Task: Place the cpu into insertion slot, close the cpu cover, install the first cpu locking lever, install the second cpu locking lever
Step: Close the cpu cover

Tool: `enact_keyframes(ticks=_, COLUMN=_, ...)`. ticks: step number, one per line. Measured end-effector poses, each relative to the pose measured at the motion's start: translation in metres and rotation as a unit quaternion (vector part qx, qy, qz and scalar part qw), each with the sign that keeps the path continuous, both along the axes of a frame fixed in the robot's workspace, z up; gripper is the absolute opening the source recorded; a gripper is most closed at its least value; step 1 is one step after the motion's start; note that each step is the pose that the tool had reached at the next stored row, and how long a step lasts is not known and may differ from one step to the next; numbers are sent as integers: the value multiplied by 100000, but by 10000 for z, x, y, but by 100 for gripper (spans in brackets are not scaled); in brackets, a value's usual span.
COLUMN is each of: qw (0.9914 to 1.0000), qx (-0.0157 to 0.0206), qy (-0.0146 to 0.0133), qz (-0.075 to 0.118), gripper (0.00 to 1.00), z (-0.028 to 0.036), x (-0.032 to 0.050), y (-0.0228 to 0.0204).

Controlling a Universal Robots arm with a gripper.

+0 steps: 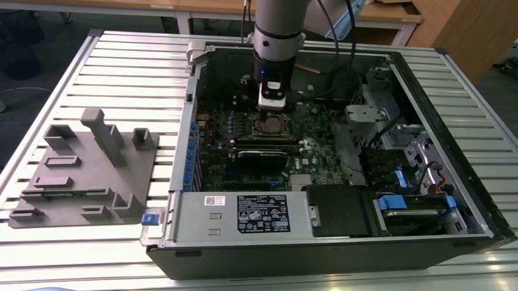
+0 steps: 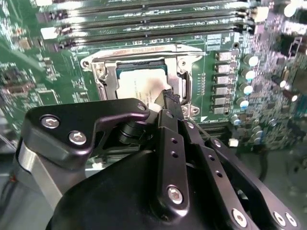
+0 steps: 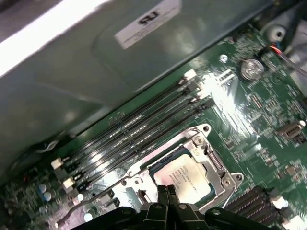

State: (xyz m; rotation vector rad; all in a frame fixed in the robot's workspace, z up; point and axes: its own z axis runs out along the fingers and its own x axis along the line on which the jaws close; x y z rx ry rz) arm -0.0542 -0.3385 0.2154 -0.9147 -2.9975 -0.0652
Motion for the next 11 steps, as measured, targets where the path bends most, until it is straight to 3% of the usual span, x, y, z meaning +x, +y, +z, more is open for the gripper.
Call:
enact_keyframes(ticks=3, qw=99964, qx=-3, qy=1, qz=2698, gripper=11, z=-5, x=0, y=0)
enact_keyframes(ticks=6, qw=99854, qx=2, qy=-1, qz=5401, gripper=11, z=-11, x=0, y=0)
enact_keyframes(ticks=11, qw=99502, qx=1, qy=1, qz=9963, gripper=11, z=-21, x=0, y=0)
